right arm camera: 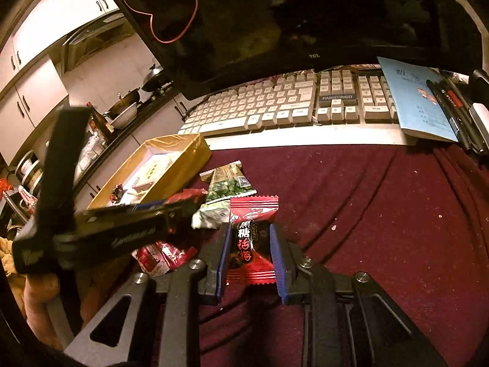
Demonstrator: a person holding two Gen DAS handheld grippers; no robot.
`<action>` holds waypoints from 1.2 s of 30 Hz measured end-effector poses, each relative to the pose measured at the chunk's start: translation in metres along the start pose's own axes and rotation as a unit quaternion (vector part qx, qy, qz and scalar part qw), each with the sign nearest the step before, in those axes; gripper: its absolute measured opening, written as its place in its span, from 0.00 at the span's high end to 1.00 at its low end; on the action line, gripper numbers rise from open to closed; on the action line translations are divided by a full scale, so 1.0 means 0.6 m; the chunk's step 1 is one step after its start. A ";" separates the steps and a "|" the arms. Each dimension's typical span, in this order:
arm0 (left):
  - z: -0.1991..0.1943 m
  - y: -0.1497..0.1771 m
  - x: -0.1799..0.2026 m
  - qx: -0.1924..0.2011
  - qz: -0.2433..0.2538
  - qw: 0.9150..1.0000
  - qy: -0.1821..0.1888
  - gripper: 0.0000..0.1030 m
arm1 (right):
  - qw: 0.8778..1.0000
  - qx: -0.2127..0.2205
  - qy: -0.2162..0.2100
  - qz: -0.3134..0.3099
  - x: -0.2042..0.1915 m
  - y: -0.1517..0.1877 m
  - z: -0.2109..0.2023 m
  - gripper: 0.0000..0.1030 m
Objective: Organize snacks
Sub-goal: 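Carry both red packets over the tray and open both grippers to drop them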
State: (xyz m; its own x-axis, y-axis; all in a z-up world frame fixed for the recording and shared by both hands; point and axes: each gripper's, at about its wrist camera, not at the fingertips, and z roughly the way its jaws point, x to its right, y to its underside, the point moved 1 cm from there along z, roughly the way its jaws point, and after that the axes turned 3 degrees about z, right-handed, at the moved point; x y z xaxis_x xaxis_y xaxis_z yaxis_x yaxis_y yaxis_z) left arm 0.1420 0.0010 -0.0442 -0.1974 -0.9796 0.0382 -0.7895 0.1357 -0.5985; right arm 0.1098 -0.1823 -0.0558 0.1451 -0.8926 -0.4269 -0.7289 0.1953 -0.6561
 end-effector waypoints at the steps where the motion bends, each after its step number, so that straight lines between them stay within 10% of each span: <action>1: -0.021 0.011 -0.006 0.017 -0.013 1.000 0.015 0.74 | 1.000 0.002 -0.004 -0.002 -0.001 0.000 -0.002 0.75; 8: -0.141 0.062 -0.090 0.076 -0.080 0.993 0.049 0.74 | 0.999 0.012 -0.020 -0.032 -0.025 0.008 -0.019 0.75; 19: -0.164 0.110 -0.250 0.078 -0.163 0.983 -0.028 0.74 | 0.982 -0.055 -0.152 -0.093 -0.236 -0.007 0.057 0.75; 36: -0.084 0.085 -0.390 0.036 -0.191 0.978 -0.078 0.74 | 0.975 -0.134 -0.106 -0.141 -0.351 -0.020 0.220 0.75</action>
State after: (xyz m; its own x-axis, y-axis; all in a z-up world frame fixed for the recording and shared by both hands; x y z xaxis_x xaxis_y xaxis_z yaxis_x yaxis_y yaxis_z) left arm 0.1184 0.2445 -0.0434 0.1994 -0.9681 0.1515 -0.7440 -0.2501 -0.6196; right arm 0.1761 0.0568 -0.0403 0.4790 -0.7857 -0.3914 -0.7853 -0.1843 -0.5910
